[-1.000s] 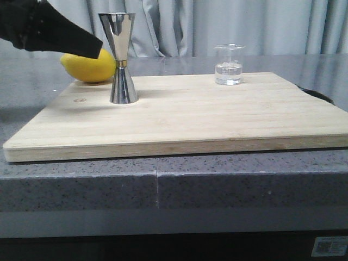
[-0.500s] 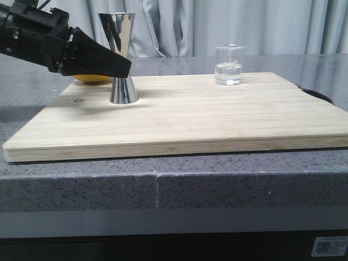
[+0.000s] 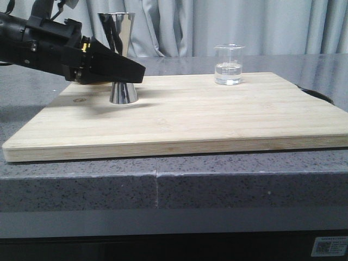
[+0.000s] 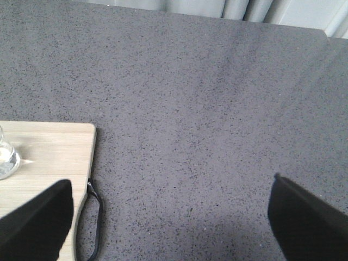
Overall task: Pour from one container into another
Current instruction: 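Close the left gripper around the steel jigger's waist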
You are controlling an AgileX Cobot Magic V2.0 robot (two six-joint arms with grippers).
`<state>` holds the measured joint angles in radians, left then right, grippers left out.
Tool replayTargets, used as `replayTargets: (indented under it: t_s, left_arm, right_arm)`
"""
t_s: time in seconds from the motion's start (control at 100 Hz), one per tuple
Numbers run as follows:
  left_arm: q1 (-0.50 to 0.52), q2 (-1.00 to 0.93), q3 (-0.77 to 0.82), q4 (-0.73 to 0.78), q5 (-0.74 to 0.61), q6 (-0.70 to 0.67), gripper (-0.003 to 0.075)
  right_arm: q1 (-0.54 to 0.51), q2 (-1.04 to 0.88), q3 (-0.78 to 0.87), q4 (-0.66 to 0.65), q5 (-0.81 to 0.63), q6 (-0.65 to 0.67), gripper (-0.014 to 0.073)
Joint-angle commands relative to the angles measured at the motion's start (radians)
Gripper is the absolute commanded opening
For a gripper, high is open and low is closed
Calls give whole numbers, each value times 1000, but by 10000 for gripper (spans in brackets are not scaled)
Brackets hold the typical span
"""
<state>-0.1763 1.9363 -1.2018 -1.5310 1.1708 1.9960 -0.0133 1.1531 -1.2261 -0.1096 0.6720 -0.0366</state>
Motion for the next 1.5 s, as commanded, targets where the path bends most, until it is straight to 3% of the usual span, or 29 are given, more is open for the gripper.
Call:
replayTargets:
  t_s: [0.0, 0.39, 0.8, 1.25, 1.49]
  left_arm:
    - [-11, -46, -22, -78, 98, 5, 587]
    - [-12, -46, -22, -79, 98, 6, 571]
    - [-12, -46, -22, -79, 98, 6, 292]
    - [-12, -46, -22, -79, 98, 6, 80]
    - [-12, -46, -22, -79, 98, 6, 3]
  right_arm:
    - [-5, -16, -31, -18, -65, -8, 657]
    - [-5, -16, -31, -18, -65, -8, 657]
    - [-5, -16, -31, -18, -65, -8, 657]
    - [-5, -16, -31, -18, -65, -8, 657]
    - [-5, -16, -31, -16, -73, -8, 657]
